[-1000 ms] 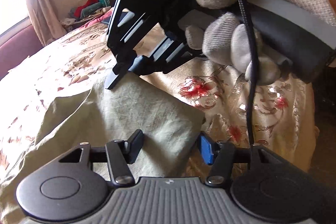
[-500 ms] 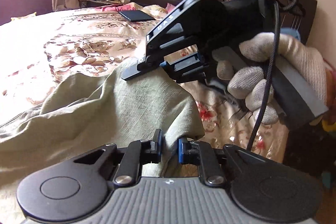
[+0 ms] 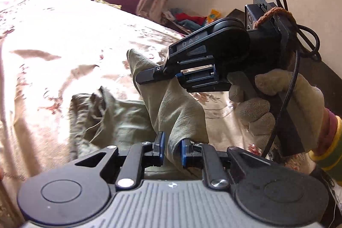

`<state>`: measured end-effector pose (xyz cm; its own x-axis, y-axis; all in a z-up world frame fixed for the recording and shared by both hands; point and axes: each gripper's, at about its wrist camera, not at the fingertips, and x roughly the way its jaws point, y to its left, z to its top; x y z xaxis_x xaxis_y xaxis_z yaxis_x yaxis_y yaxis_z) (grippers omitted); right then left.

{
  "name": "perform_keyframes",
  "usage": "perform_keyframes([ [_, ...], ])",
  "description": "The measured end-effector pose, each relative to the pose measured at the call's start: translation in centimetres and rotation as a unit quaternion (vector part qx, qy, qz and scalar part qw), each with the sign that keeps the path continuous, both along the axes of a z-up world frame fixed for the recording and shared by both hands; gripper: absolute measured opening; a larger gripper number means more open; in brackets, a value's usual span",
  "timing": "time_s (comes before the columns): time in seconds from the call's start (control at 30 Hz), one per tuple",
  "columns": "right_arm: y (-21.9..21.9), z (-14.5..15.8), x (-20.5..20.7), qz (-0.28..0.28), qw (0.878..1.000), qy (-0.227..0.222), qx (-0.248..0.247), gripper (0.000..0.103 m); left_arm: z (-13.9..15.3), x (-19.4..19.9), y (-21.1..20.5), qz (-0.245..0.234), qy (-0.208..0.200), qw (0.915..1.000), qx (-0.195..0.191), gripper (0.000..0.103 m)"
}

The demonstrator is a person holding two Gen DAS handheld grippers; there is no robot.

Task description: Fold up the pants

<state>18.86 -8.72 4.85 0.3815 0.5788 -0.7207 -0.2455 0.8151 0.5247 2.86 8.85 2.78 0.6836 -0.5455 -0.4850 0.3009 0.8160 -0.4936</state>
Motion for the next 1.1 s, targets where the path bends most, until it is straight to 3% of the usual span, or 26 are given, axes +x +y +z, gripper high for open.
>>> perform_keyframes([
  [0.13,4.1,-2.3,-0.2,0.034,0.999,0.025,-0.026,0.012,-0.8,-0.3,2.1,0.034,0.01,0.9988,-0.034,0.029],
  [0.23,5.2,-3.0,-0.3,0.029,0.998,0.027,-0.046,0.012,-0.6,-0.4,3.2,0.064,0.008,0.9978,-0.017,0.031],
  [0.3,5.1,-2.9,-0.5,0.029,0.998,0.032,-0.047,0.015,-0.8,0.7,3.9,0.07,0.033,0.9965,-0.031,0.042],
  [0.37,4.9,-2.6,-0.8,0.032,0.998,0.041,-0.04,0.026,-1.0,0.7,4.7,0.074,0.05,0.995,-0.045,0.046],
  [0.57,5.2,-1.3,-1.7,0.051,0.998,0.027,0.001,0.029,0.9,-2.1,4.8,0.082,0.018,0.9961,0.027,0.053],
  [0.67,6.0,-1.5,-2.0,0.058,0.997,0.044,0.026,0.033,1.7,-2.6,4.4,0.085,-0.002,0.9944,0.062,0.055],
  [0.87,5.6,-0.6,-3.6,0.058,0.998,-0.003,-0.004,0.033,1.2,-3.6,5.1,0.075,0.027,0.9912,0.106,0.059],
  [1.1,2.7,-2.9,-7.8,0.048,0.999,0.003,0.013,0.034,1.5,-5.5,6.4,0.106,0.043,0.984,0.136,0.059],
])
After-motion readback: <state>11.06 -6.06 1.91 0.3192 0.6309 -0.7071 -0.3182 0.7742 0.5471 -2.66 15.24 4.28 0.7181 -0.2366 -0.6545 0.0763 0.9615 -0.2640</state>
